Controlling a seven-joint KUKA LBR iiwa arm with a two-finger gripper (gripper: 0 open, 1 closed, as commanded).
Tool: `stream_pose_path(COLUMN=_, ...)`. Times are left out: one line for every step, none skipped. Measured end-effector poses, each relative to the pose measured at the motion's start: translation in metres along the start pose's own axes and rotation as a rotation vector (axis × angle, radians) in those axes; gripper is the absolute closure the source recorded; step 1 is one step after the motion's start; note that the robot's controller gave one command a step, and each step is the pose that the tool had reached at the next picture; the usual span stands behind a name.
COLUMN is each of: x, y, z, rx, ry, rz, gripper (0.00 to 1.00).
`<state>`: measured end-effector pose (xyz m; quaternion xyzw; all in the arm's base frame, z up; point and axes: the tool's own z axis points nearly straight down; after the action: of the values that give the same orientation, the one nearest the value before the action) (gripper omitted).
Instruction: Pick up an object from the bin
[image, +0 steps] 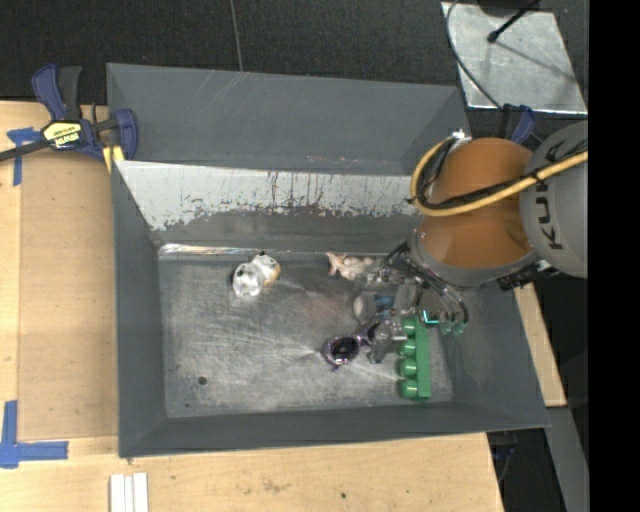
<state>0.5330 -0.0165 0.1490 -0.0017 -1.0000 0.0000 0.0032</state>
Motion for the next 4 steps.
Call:
stream_pose_path(x=-0.002, y=0.0, z=-0.004, rx=0.0, ry=-0.008, rz=0.0, gripper=0.0)
stream_pose_path(x=-0.026, y=-0.033, z=0.073, rx=-0.002, ry=-0.024, rz=0.139, gripper=1.0)
stream_pose_path(x=-0.026, y=-0.033, z=0.073, rx=-0.002, ry=-0.024, rz=0.139, gripper=1.0)
stream_pose_path(x=-0.012, y=-0.034, z=0.034, rx=-0.001, ry=-0.003, rz=0.137, gripper=1.0)
